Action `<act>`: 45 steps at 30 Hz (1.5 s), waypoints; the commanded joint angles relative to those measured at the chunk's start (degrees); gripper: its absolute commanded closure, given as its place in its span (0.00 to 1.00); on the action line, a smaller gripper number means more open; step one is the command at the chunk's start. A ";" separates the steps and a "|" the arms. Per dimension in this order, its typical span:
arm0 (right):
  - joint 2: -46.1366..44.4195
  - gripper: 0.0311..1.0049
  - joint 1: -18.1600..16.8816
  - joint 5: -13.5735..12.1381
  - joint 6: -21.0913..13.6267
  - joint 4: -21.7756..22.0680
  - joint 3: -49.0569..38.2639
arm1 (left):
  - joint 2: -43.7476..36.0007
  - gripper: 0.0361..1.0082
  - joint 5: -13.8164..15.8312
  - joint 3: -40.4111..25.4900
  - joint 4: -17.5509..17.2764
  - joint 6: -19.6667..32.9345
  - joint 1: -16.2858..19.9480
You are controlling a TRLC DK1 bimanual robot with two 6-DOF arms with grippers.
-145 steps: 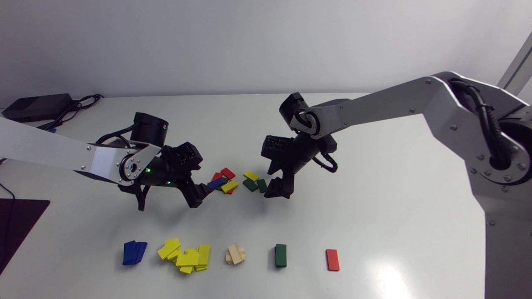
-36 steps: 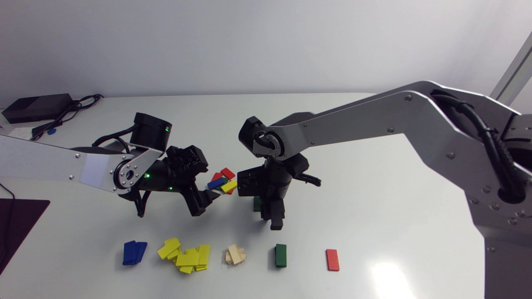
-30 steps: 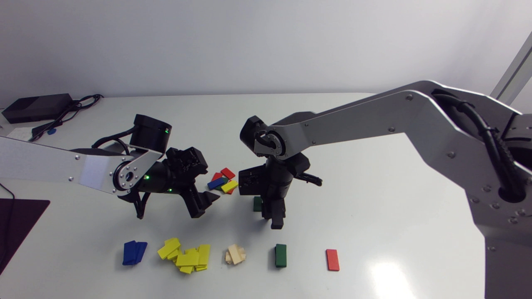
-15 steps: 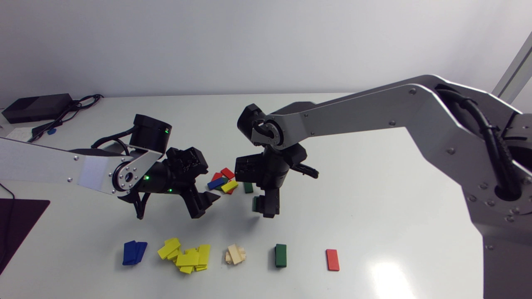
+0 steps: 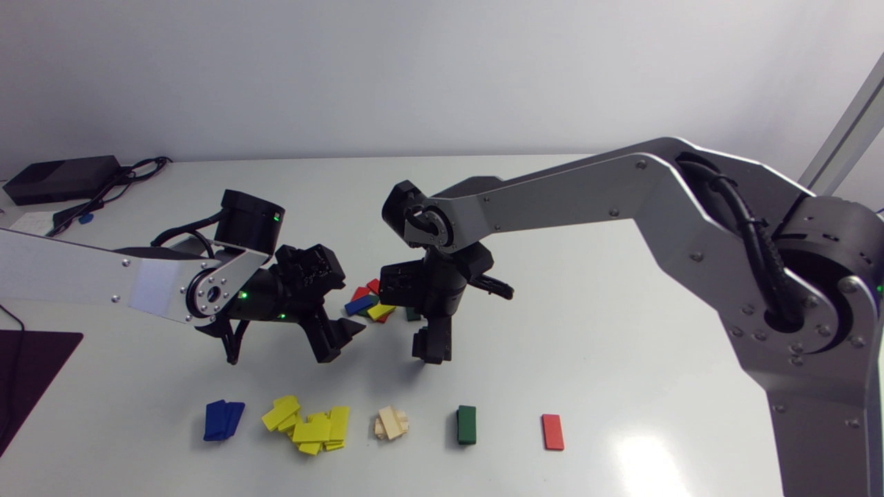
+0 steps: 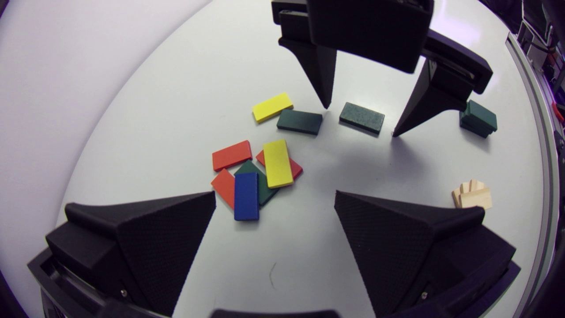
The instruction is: Take domino bricks one by one from the mixed stack on the table and place each onto the existing stack of the same color.
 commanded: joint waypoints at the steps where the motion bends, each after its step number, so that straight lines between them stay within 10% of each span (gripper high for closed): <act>1: 1.98 0.10 0.27 -0.35 1.08 -1.38 1.02 | -1.02 0.05 0.40 -1.18 -0.25 0.88 0.43; 30: 6.90 0.10 -2.81 -6.15 0.82 -11.22 10.16 | -0.93 0.05 0.40 -0.91 -0.42 2.20 1.66; 45: 6.63 0.10 -1.84 -4.48 1.17 -11.40 9.81 | -0.93 0.05 0.49 -1.18 -0.42 3.08 2.27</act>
